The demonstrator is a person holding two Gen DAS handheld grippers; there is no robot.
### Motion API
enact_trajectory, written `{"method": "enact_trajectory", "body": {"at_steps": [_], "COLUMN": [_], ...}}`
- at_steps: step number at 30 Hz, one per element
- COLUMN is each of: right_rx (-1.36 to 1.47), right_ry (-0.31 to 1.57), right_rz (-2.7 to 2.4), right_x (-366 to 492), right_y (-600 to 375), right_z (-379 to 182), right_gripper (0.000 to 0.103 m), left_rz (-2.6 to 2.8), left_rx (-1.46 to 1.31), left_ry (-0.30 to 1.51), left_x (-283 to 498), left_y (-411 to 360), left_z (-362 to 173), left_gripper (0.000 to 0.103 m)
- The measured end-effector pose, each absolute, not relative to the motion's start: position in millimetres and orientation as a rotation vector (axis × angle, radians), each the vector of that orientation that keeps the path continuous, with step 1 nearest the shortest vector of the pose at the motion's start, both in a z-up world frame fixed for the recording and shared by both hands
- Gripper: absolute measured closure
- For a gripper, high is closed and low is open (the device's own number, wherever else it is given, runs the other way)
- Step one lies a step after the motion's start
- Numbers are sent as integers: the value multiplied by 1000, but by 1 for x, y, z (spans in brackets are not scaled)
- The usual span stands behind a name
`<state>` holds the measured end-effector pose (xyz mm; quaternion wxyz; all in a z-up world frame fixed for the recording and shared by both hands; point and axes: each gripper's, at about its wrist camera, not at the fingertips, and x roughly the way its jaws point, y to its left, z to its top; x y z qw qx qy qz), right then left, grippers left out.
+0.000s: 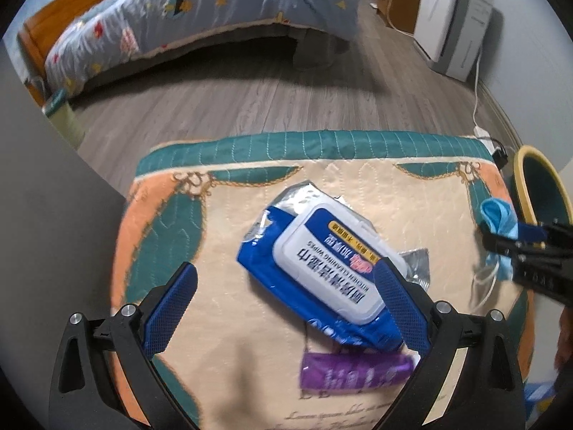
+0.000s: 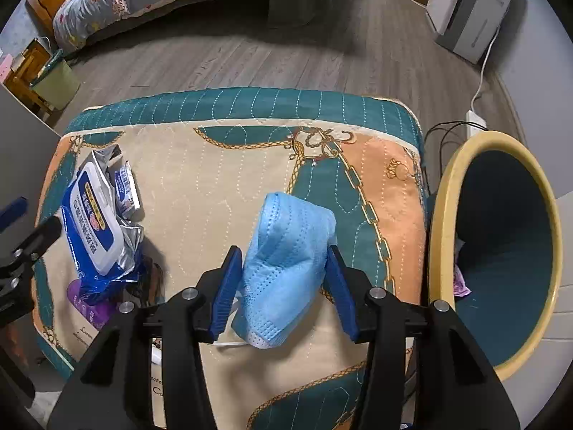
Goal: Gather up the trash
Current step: 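Grasp the blue face mask with the right tool while left tool grasps the wipes pack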
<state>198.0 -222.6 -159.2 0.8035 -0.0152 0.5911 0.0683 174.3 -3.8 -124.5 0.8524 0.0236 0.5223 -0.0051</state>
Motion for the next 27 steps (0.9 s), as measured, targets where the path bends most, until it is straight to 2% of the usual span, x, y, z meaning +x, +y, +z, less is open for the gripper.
{"method": "enact_trajectory", "body": {"at_steps": [2,15,20,24,27], "right_rx": [-14,-22,-39,-20,-21], "right_ry": [1269,1288,1290,1302,1305], "right_rz": [171,291,305,308,308], "right_x": [200,202,205,209,213], "right_y": [-224,-220,-217,-218,-214], "right_z": [-160,-161,-164,-167,-169], "right_gripper": [47,47,46,45,44], "left_rz": [-12,30,71,105,127], "left_rx": [-1,-187,-51,-44,84], "left_ry": [1123,1252,1267,1273,1250], "left_x": [179,199,206,206,204], "left_y": [-5,-17,-21,-14,-17], "left_z": [-130,-164,-174,-174,-170], "left_gripper": [5,5,5,5,5]}}
